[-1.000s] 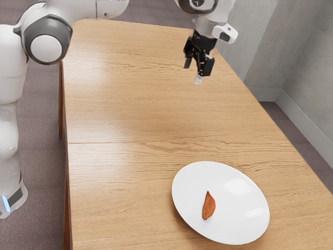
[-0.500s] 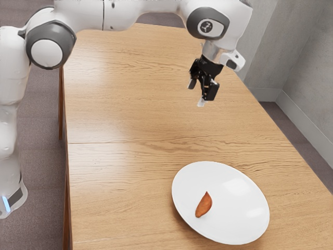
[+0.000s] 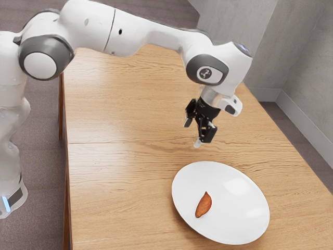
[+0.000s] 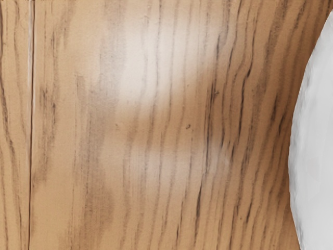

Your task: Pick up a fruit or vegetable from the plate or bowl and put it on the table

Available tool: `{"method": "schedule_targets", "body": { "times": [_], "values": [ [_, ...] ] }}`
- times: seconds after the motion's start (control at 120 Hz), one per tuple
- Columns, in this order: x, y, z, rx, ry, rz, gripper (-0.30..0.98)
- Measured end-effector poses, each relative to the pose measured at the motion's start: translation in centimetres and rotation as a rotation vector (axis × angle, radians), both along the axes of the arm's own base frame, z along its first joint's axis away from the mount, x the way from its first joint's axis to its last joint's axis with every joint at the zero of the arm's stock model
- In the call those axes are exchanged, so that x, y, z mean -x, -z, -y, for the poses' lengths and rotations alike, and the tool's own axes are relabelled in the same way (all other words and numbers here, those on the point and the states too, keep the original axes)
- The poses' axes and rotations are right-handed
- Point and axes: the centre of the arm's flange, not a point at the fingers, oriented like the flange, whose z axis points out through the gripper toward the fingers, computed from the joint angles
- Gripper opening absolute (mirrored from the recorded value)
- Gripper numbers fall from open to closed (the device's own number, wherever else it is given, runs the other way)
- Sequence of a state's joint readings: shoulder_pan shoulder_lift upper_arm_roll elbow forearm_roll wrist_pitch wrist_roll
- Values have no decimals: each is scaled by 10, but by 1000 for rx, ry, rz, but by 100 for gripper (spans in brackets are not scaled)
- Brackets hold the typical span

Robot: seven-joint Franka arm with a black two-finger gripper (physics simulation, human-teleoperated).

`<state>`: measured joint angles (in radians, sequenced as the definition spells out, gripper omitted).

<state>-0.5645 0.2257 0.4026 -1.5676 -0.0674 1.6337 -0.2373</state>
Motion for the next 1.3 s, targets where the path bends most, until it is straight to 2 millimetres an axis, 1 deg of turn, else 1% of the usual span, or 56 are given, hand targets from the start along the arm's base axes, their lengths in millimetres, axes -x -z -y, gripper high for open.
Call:
{"method": "schedule_targets", "body": {
  "times": [0.083, 0.233, 0.325, 0.458, 0.6, 0.783, 0.908, 1.008, 1.167, 1.3],
  "values": [
    [2, 5, 22, 19, 9, 29, 69],
    [0, 12, 55, 35, 8, 74, 69],
    [-1, 12, 67, 44, -35, 93, 69],
    [5, 17, 87, 65, -109, 93, 69],
    [14, 21, 103, 76, -206, 87, 69],
    [9, 42, 118, 91, -330, 73, 69],
    [0, 36, 128, 102, -386, 96, 69],
    [-2, 36, 137, 104, -413, 103, 69],
    [4, 37, 155, 111, -440, 97, 69],
    [8, 38, 163, 116, -463, 89, 69]
  ]
}}
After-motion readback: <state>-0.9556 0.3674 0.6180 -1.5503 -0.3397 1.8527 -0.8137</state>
